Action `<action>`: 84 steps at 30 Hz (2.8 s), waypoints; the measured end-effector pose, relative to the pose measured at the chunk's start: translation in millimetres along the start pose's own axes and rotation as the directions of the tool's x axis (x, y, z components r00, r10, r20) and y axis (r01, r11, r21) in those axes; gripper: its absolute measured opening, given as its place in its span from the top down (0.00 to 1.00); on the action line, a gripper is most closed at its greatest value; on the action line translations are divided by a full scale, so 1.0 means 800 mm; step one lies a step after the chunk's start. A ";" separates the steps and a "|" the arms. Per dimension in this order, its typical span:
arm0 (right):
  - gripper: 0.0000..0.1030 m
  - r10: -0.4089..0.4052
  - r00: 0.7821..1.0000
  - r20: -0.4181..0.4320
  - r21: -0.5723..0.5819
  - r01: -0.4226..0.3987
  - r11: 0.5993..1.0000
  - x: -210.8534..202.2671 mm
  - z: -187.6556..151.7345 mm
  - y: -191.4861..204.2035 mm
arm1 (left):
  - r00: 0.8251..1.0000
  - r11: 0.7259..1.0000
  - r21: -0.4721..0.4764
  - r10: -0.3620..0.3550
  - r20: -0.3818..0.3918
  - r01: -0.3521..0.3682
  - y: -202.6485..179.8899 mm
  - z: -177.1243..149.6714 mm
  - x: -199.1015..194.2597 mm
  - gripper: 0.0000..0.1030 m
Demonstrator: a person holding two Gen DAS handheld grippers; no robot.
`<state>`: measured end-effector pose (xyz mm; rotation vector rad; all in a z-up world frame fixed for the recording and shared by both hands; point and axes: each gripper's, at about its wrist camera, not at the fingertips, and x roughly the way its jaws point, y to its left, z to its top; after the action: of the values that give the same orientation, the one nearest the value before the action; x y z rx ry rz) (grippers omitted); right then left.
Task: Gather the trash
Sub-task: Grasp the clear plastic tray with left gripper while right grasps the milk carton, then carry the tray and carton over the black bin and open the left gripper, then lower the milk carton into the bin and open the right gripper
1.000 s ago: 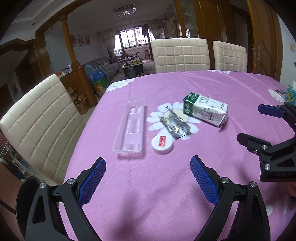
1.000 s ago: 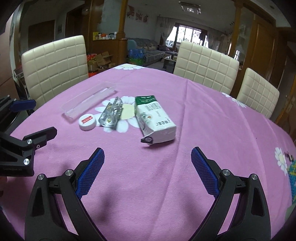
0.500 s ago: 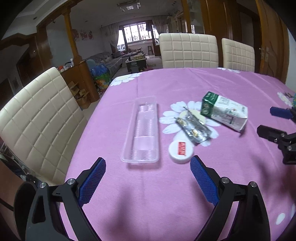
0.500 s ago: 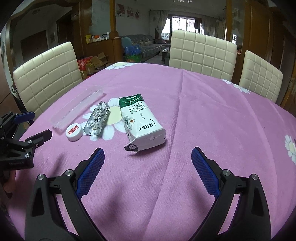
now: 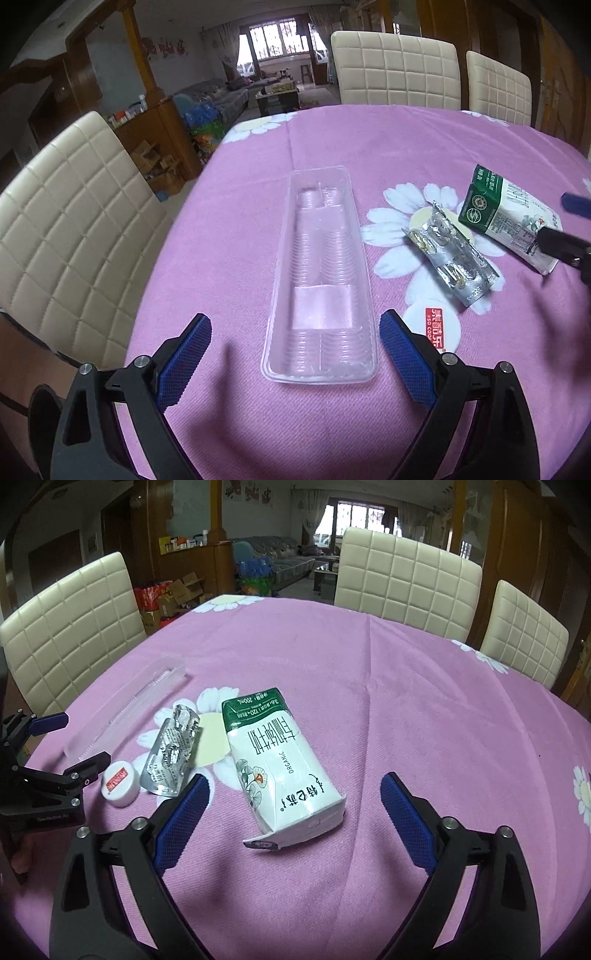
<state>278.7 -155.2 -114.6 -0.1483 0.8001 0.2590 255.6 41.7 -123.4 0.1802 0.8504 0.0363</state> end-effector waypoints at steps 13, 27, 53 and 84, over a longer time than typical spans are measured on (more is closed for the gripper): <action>0.47 -0.059 0.998 -0.003 -0.115 0.058 0.992 -0.021 -0.028 0.022 | 0.998 0.998 -0.020 -0.067 0.017 0.067 0.016 -0.020 -0.030 0.52; 0.47 0.070 0.994 0.084 -0.225 -0.049 0.973 -0.104 -0.042 0.100 | 0.988 0.999 0.005 -0.046 0.148 0.046 0.069 -0.080 -0.135 0.52; 0.47 0.256 0.964 0.077 -0.530 -0.178 0.829 -0.125 -0.028 0.340 | 0.975 0.985 -0.117 0.146 0.168 -0.128 0.216 -0.170 -0.191 0.52; 0.46 0.344 0.938 0.029 -0.640 -0.247 0.728 -0.141 -0.049 0.460 | 0.972 0.911 -0.361 0.232 0.045 -0.201 0.324 -0.259 -0.202 0.17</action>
<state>71.5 168.8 -72.4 -0.6334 0.5577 0.8408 3.9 310.2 -92.5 -0.0651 0.7200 0.3867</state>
